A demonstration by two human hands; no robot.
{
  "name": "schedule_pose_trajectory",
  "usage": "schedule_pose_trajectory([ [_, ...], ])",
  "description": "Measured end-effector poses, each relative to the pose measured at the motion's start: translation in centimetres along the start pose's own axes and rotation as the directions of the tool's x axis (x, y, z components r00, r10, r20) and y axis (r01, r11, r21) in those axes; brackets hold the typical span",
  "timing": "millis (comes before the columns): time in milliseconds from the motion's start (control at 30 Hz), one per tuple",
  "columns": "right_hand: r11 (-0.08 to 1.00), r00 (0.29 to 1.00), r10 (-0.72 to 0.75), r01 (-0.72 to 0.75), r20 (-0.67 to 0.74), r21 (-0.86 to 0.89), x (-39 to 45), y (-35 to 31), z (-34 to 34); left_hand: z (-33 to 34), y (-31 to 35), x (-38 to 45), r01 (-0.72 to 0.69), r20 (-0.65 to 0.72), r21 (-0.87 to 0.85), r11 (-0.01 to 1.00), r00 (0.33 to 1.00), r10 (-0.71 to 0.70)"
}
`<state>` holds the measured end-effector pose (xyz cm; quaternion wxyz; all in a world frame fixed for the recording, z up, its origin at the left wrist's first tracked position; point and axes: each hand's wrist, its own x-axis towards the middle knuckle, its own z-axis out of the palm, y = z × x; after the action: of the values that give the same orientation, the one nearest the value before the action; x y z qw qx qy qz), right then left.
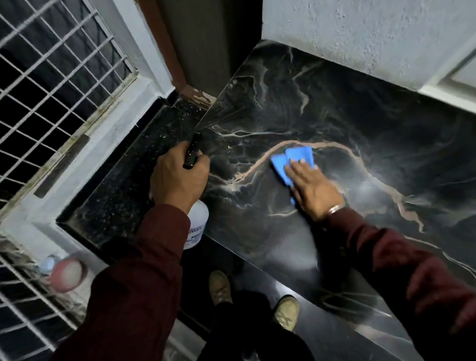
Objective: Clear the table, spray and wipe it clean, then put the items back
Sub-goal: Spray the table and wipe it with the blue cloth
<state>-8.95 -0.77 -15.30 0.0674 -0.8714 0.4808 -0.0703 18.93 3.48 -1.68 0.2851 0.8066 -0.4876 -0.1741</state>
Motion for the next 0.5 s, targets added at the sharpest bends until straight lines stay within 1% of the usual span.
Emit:
schedule_pose_trajectory([
  [33, 0.995, 0.995, 0.101, -0.101, -0.003, 0.018, 1.3, -0.5, -0.1, 0.3, 0.3, -0.4, -0.006, 0.000, 0.006, 1.000, 1.000, 0.006],
  [67, 0.990, 0.991, 0.131, -0.132, 0.021, 0.041, 2.1, -2.0, 0.2, 0.6, 0.6, -0.7, -0.015, 0.005, 0.011, 1.000, 1.000, 0.015],
  [100, 0.994, 0.995, 0.093, -0.094, 0.022, 0.048, 1.7, -4.0, 0.7, 1.0, 1.1, -1.3, -0.026, 0.015, 0.012, 1.000, 1.000, 0.025],
  [133, 0.999, 1.000, -0.012, 0.011, 0.023, 0.041, 0.6, -6.4, 1.3, 1.3, 1.6, -1.6, -0.037, 0.023, 0.010, 0.999, 0.999, 0.037],
  [167, 0.988, 0.989, -0.148, 0.146, 0.032, 0.045, -1.6, -8.6, 2.0, 1.7, 2.1, -2.1, -0.048, 0.030, 0.011, 0.999, 0.998, 0.048],
  [200, 0.960, 0.959, -0.275, 0.270, 0.071, 0.070, -4.3, -10.2, 2.3, 2.0, 2.6, -2.5, -0.054, 0.032, 0.015, 0.998, 0.998, 0.053],
  [233, 0.927, 0.923, -0.370, 0.360, 0.104, 0.106, -6.9, -10.9, 2.2, 2.3, 2.9, -2.8, -0.060, 0.034, 0.018, 0.998, 0.998, 0.059],
  [300, 0.881, 0.872, -0.472, 0.458, 0.130, 0.121, -10.6, -9.3, 1.8, 3.1, 3.4, -3.5, -0.081, 0.049, 0.018, 0.997, 0.996, 0.080],
  [333, 0.881, 0.868, -0.473, 0.466, 0.149, 0.082, -11.1, -7.4, 1.4, 3.6, 3.7, -3.8, -0.099, 0.059, 0.013, 0.995, 0.993, 0.098],
  [367, 0.906, 0.894, -0.422, 0.423, 0.149, 0.028, -10.8, -4.9, 1.1, 4.0, 4.1, -4.1, -0.111, 0.070, 0.013, 0.994, 0.991, 0.110],
  [400, 0.946, 0.938, -0.319, 0.324, 0.131, -0.017, -10.2, -2.3, 0.7, 4.4, 4.3, -4.4, -0.122, 0.079, 0.017, 0.992, 0.990, 0.120],
  [433, 0.983, 0.982, -0.169, 0.174, 0.083, -0.055, -9.9, 0.5, 0.3, 4.8, 4.8, -4.8, -0.134, 0.086, 0.022, 0.991, 0.988, 0.132],
  [467, 0.997, 0.999, -0.002, 0.005, 0.049, -0.073, -9.6, 3.1, -0.4, 5.0, 5.1, -5.1, -0.146, 0.087, 0.030, 0.989, 0.986, 0.143],
  [500, 0.985, 0.987, 0.159, -0.158, 0.020, -0.070, -9.8, 5.3, -1.2, 5.4, 5.5, -5.6, -0.161, 0.093, 0.034, 0.986, 0.983, 0.157],
])
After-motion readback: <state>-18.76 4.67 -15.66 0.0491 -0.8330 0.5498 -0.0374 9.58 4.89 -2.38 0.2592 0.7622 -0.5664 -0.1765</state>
